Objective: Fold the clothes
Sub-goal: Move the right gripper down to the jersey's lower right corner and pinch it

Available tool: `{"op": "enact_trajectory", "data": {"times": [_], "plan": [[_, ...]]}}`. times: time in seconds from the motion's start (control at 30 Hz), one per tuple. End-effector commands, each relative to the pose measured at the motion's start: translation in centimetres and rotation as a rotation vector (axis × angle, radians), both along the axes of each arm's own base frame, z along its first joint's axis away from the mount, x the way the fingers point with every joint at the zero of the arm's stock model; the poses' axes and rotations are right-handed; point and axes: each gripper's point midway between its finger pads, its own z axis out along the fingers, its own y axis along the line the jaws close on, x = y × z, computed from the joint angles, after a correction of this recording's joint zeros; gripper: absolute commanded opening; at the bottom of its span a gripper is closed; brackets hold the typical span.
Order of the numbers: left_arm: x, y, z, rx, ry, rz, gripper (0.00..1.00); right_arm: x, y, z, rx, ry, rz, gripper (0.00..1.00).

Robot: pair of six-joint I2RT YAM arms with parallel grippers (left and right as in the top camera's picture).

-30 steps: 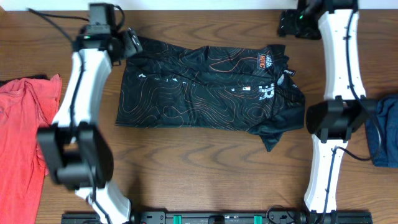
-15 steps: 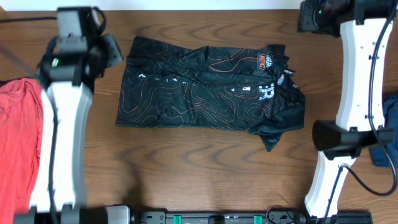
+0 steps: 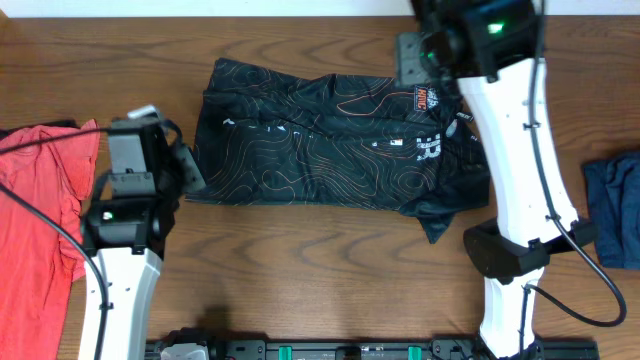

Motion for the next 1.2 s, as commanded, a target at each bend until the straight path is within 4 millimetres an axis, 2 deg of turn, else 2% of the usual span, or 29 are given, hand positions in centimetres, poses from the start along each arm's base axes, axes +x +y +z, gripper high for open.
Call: {"op": "enact_trajectory", "data": {"times": [0.0,0.13,0.3,0.4,0.5,0.6,0.7,0.77,0.9,1.07,1.17], "plan": [[-0.4,0.2,-0.2,-0.001,-0.01,0.024,0.44,-1.0,-0.2,-3.2,-0.022,0.101,-0.083,0.67],[-0.3,0.2,-0.2,-0.009,-0.014,0.033,0.44,-3.0,-1.4,-9.0,-0.108,0.287,-0.149,0.69],[-0.2,0.3,-0.7,-0.008,0.002,0.033,0.45,-6.6,-2.6,-15.7,-0.218,0.483,-0.187,0.71],[-0.1,0.2,-1.8,-0.01,0.033,0.034,0.45,-9.3,-3.1,-19.3,-0.239,0.573,-0.185,0.72],[-0.1,0.2,-3.3,-0.021,0.072,0.043,0.45,-12.1,-3.5,-22.1,-0.224,0.64,-0.183,0.7],[0.0,0.1,-4.4,-0.027,0.097,0.044,0.45,-14.4,-4.1,-23.7,-0.19,0.66,-0.183,0.63],[0.2,0.0,-5.2,-0.033,0.108,0.04,0.45,-16.5,-4.4,-24.3,-0.137,0.664,-0.188,0.57],[0.4,0.0,-5.6,-0.033,0.106,0.039,0.45,-17.7,-4.4,-24.6,-0.091,0.661,-0.188,0.49],[0.7,0.0,-6.4,-0.033,0.109,0.04,0.45,-19.9,-3.6,-25.7,0.016,0.677,-0.166,0.5],[0.8,0.0,-7.3,-0.036,0.135,0.038,0.45,-22.8,-3.0,-29.4,0.104,0.74,-0.151,0.51],[0.9,0.0,-7.6,-0.037,0.144,0.038,0.45,-24.2,-3.4,-31.2,0.12,0.76,-0.158,0.51]]}}
